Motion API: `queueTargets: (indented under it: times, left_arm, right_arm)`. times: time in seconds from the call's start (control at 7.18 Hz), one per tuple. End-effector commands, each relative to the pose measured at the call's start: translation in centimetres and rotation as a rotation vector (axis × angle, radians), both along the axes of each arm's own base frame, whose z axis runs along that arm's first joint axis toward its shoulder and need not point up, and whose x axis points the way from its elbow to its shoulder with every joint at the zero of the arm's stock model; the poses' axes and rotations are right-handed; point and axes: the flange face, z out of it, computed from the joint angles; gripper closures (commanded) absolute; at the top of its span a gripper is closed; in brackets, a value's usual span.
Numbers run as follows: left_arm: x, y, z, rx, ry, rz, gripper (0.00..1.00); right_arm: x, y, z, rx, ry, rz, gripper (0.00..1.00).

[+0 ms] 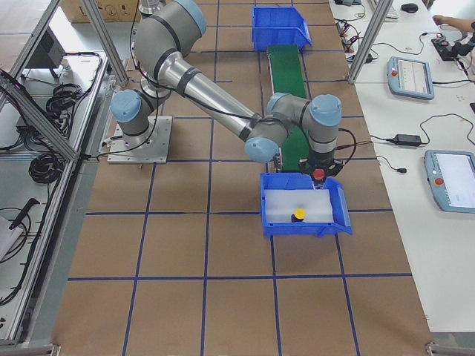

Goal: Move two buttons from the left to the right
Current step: 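Lift the red button and carry it over the far blue bin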

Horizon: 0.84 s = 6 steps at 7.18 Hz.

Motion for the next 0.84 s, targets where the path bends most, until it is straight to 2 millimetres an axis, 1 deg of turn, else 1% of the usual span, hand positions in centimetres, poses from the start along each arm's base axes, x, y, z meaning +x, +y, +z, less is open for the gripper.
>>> queueTargets:
  times: [0.0, 0.14, 0.28, 0.42, 0.56, 0.7]
  left_arm:
    - [0.0, 0.0, 0.0, 0.001, 0.000, 0.000, 0.00]
    - [0.0, 0.0, 0.0, 0.001, 0.000, 0.000, 0.00]
    - [0.0, 0.0, 0.0, 0.001, 0.001, 0.000, 0.00]
    - [0.0, 0.0, 0.0, 0.001, 0.000, 0.000, 0.00]
    - [0.0, 0.0, 0.0, 0.001, 0.000, 0.000, 0.00]
    - [0.0, 0.0, 0.0, 0.001, 0.001, 0.000, 0.00]
  right_arm:
    - [-2.2, 0.2, -3.5, 0.029, -0.042, 0.006, 0.94]
    - [-1.7, 0.9, -5.9, 0.073, -0.073, 0.005, 0.93]
    - [-1.4, 1.6, -6.9, 0.140, -0.103, -0.004, 0.93]
    - [-1.6, 2.2, -7.4, 0.200, -0.083, -0.005, 0.93]
    - [-1.7, 2.5, -7.8, 0.221, -0.067, -0.005, 0.93]
    - [-1.7, 2.5, -7.8, 0.224, -0.068, 0.004, 0.92]
